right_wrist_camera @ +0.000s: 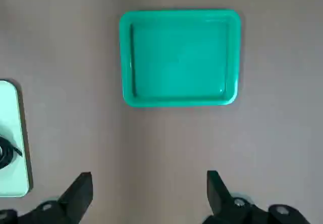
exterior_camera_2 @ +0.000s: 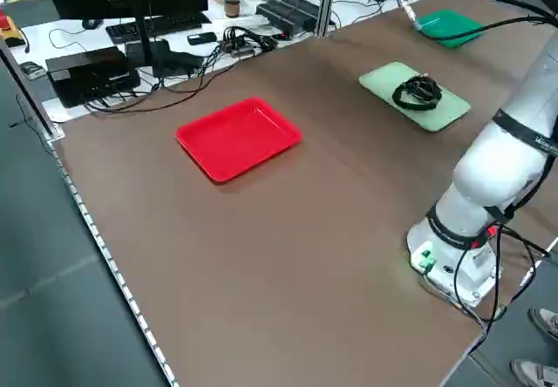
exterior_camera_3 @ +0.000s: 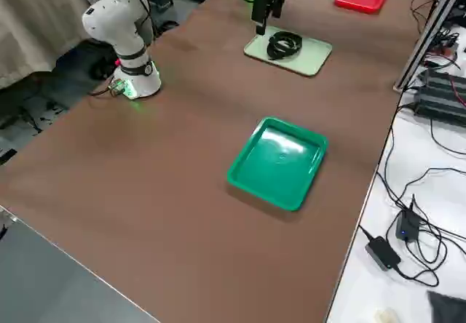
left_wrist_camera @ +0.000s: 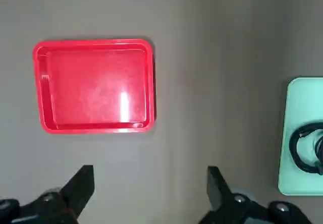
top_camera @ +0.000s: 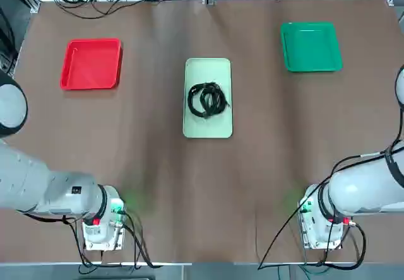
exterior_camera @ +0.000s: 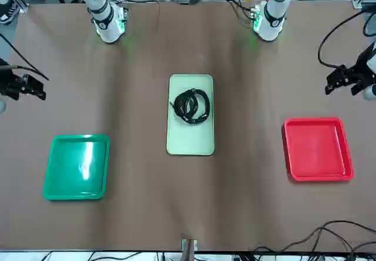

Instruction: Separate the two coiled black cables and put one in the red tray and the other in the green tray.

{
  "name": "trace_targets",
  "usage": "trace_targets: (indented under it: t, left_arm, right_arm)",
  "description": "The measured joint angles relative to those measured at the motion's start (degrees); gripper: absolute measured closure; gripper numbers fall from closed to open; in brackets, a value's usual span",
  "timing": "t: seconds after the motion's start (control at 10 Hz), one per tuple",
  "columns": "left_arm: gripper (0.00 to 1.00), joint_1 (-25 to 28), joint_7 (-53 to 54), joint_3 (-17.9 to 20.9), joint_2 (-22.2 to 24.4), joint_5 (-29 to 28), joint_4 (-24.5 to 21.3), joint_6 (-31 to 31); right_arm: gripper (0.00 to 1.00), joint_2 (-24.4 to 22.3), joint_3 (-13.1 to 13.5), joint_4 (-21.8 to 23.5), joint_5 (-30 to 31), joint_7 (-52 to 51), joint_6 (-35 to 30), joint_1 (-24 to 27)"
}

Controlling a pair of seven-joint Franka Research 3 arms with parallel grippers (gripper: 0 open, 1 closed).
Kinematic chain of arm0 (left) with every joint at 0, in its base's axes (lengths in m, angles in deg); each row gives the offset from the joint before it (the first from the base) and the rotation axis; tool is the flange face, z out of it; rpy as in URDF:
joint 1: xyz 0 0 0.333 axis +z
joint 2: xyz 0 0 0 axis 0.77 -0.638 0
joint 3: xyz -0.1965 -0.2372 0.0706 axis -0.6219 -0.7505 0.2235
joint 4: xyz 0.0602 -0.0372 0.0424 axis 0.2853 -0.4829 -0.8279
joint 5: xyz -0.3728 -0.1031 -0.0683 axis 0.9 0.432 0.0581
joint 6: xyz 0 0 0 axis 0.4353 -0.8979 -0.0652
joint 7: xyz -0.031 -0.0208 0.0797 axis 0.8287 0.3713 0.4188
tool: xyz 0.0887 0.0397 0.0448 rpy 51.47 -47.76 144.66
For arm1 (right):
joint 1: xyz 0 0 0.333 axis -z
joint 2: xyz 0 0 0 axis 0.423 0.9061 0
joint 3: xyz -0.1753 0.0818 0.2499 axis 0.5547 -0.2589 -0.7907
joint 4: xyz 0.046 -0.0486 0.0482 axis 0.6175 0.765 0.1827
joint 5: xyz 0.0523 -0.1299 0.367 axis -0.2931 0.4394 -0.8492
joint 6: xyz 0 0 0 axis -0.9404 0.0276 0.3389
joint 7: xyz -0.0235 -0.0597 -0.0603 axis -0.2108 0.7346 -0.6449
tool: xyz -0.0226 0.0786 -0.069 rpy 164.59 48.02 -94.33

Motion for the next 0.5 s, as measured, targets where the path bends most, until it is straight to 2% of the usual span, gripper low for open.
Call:
trace_targets:
  t: [0.5]
  left_arm:
    - [0.01, -0.1, 0.1, -0.2, 0.0, 0.0, 0.6, 0.1]
  right_arm:
    - [0.00, 0.0, 0.0, 0.0, 0.0, 0.1, 0.0, 0.0]
